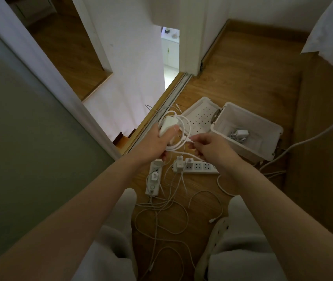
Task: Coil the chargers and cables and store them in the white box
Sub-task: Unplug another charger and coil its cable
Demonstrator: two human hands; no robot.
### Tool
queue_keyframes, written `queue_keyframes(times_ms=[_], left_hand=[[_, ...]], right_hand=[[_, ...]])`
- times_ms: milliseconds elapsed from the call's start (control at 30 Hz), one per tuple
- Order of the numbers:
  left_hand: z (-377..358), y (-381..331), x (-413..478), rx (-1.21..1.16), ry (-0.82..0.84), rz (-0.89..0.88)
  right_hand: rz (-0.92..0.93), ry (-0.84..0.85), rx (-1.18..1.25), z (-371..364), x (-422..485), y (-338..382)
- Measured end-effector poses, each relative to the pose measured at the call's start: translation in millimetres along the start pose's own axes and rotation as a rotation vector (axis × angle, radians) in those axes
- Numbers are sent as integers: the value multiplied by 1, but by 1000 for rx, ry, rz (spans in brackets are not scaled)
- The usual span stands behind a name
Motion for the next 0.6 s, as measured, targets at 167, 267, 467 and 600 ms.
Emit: queue_keyframes(times_ms=[167, 267, 467, 600], left_hand=[[-7, 3, -5, -71, 157, 76], [-9, 6, -5, -101, 171, 110], [-12, 4, -5, -125, 180, 88], [-17, 9, -2, -137, 196, 125]], right_hand=[[-42, 38, 226, 0, -6, 0], [-67, -22, 265, -2, -6, -1], [10, -84, 260, -2, -9, 10], [228, -183, -18, -8, -18, 19]])
Point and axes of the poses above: each hand's wrist, its own x-axis towards the middle knuckle, its own z-axis out of the back of the hand, y = z × x, the point moved 3 cm from there along x, towards the middle knuckle, and after that the axes turned 14 degrees about z, right-handed, at the moved point
